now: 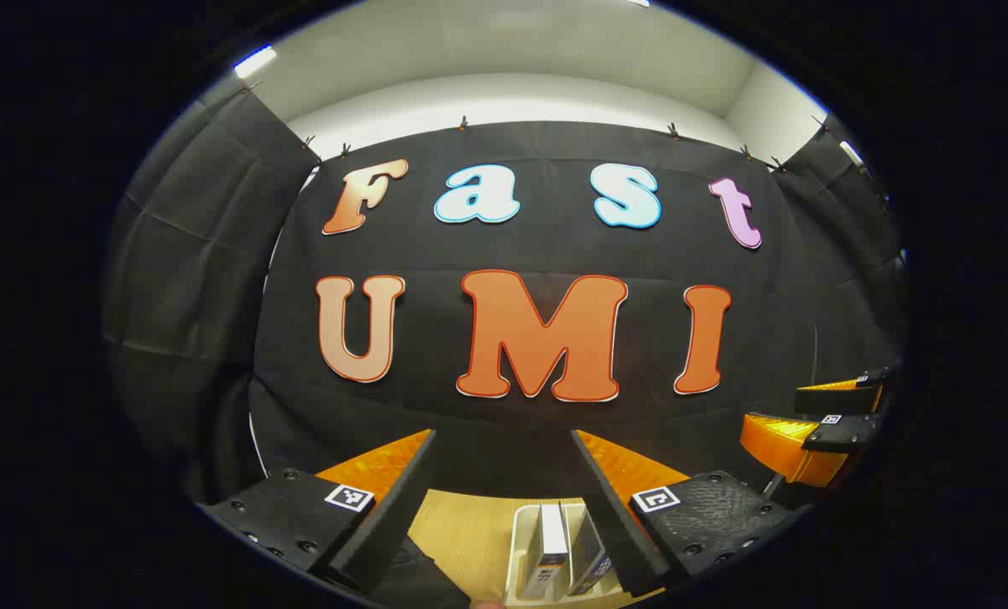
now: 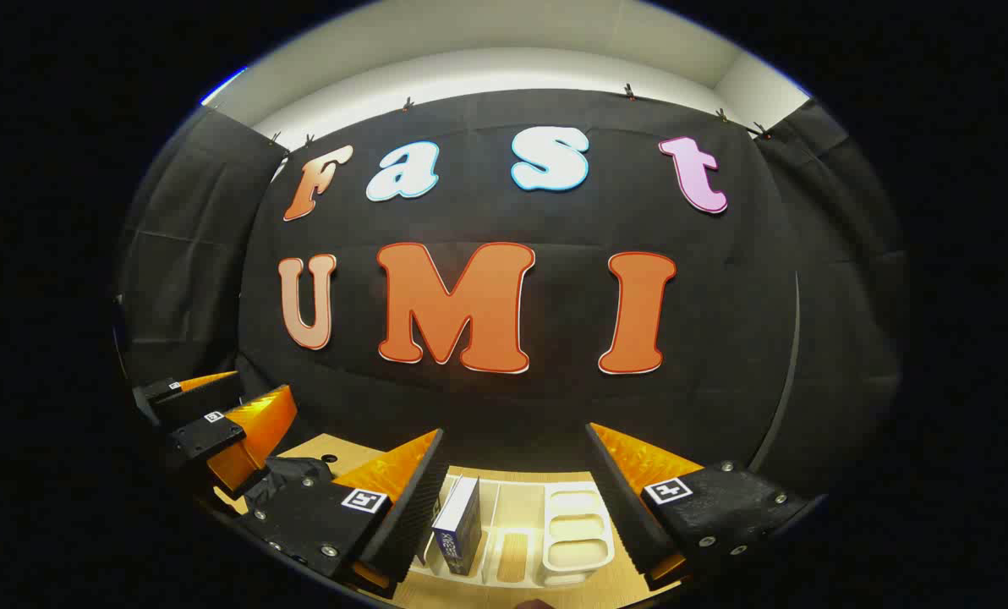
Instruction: Open the schoolbag, grab two books from the bookshelf and put them into the schoolbag.
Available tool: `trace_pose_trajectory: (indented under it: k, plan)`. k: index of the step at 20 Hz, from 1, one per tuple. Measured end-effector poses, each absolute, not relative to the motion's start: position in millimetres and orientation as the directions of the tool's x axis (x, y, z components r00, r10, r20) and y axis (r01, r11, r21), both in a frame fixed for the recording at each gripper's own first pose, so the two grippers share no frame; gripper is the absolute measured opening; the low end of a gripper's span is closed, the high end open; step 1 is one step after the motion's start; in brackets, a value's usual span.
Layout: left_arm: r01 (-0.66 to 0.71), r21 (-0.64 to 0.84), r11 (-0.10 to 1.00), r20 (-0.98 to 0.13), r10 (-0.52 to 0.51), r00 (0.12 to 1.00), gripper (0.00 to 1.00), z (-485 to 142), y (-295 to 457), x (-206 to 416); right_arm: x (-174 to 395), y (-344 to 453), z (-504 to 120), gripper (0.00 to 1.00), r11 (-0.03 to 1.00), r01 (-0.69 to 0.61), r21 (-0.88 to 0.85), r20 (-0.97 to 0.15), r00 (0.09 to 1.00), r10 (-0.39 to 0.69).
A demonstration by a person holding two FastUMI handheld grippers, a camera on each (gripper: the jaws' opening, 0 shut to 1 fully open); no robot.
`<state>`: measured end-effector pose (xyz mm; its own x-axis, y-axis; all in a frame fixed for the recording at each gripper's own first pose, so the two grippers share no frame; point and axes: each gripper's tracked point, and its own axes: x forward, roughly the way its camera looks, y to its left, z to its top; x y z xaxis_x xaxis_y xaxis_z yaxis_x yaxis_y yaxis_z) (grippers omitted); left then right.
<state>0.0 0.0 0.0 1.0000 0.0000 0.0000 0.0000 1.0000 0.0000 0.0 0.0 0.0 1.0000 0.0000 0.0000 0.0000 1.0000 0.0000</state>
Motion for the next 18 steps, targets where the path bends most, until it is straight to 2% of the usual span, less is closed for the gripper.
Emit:
trace_pose_trajectory:
  k: [18]
  plan:
    - [-0.041,0.050,0.998,0.005,0.041,0.999,0.94,-2.1,9.2,3.2,12.9,11.9,-4.2,0.94,0.999,-0.046,-0.005,0.009,0.999,0.046]
